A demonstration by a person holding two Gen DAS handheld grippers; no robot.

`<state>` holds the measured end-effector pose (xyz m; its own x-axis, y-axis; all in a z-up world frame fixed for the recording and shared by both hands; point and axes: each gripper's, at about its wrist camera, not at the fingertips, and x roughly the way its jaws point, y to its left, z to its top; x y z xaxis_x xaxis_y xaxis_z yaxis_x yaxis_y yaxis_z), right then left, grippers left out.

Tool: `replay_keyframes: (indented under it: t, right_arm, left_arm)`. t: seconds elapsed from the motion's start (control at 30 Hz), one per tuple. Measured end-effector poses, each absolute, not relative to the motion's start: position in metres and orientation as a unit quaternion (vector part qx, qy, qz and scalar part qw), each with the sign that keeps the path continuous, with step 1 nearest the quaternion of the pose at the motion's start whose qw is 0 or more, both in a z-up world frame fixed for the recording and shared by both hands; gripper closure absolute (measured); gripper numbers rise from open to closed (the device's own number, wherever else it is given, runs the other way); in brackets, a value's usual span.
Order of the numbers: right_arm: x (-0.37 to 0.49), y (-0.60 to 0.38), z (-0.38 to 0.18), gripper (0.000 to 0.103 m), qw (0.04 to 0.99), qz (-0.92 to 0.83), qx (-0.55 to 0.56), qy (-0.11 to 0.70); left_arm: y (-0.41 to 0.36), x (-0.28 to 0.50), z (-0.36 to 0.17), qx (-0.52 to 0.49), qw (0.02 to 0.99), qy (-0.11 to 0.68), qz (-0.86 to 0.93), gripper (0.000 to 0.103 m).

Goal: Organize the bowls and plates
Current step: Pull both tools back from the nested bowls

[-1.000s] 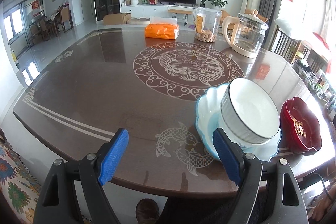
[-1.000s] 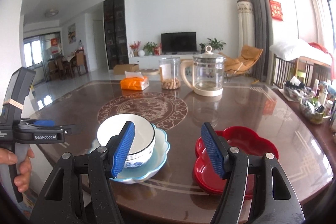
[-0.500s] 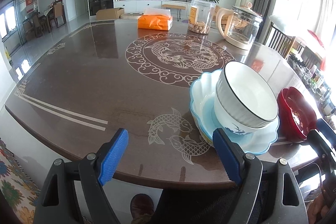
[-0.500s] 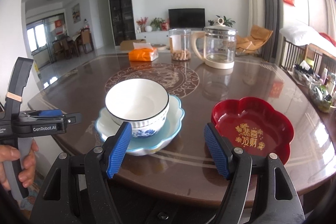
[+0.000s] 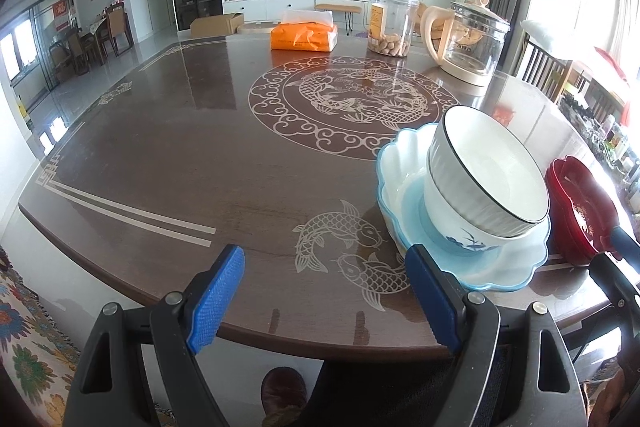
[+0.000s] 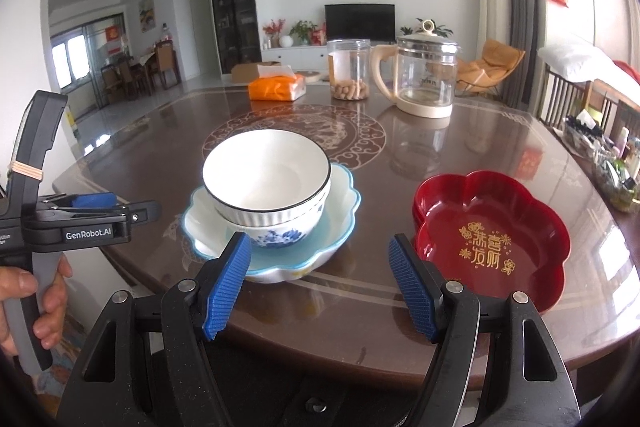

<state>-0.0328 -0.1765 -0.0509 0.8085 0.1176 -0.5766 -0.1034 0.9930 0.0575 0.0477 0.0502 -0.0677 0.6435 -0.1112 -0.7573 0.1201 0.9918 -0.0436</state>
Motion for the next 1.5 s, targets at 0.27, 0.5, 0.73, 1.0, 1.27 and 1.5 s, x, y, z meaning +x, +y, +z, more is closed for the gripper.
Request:
replay_keyframes:
  t: [0.27, 0.5, 0.73, 1.0, 1.27, 1.5]
  right_arm:
    - [-0.0325, -0.1785, -0.0491, 0.028, 0.952, 0.055, 0.015, 0.301]
    - [-0.0329, -0.179, -0.049, 0.028, 0.952, 0.053, 0.015, 0.301]
    - [-0.0333, -0.177, -0.049, 0.028, 0.951, 0.054, 0.011, 0.303]
    - [-0.0322, -0.1772, -0.0498, 0.028, 0.95, 0.054, 0.015, 0.307]
    - [-0.0322, -0.1769, -0.0504, 0.028, 0.95, 0.054, 0.015, 0.308]
    - [-0.0327, -0.176, -0.052, 0.028, 0.949, 0.054, 0.014, 0.31]
  left_arm:
    - [0.0507, 0.0486, -0.069, 0.015, 0.907, 0.418, -0.056, 0.021]
    - [0.0508, 0.048, -0.0702, 0.02, 0.907, 0.417, -0.052, 0.021]
    - [0.051, 0.0499, -0.072, 0.022, 0.906, 0.42, -0.05, 0.021]
    - [0.0506, 0.0497, -0.075, 0.026, 0.904, 0.423, -0.049, 0.021]
    - [0.0507, 0.0503, -0.0755, 0.027, 0.904, 0.424, -0.048, 0.021]
    - [0.0513, 0.0503, -0.077, 0.027, 0.903, 0.425, -0.047, 0.021]
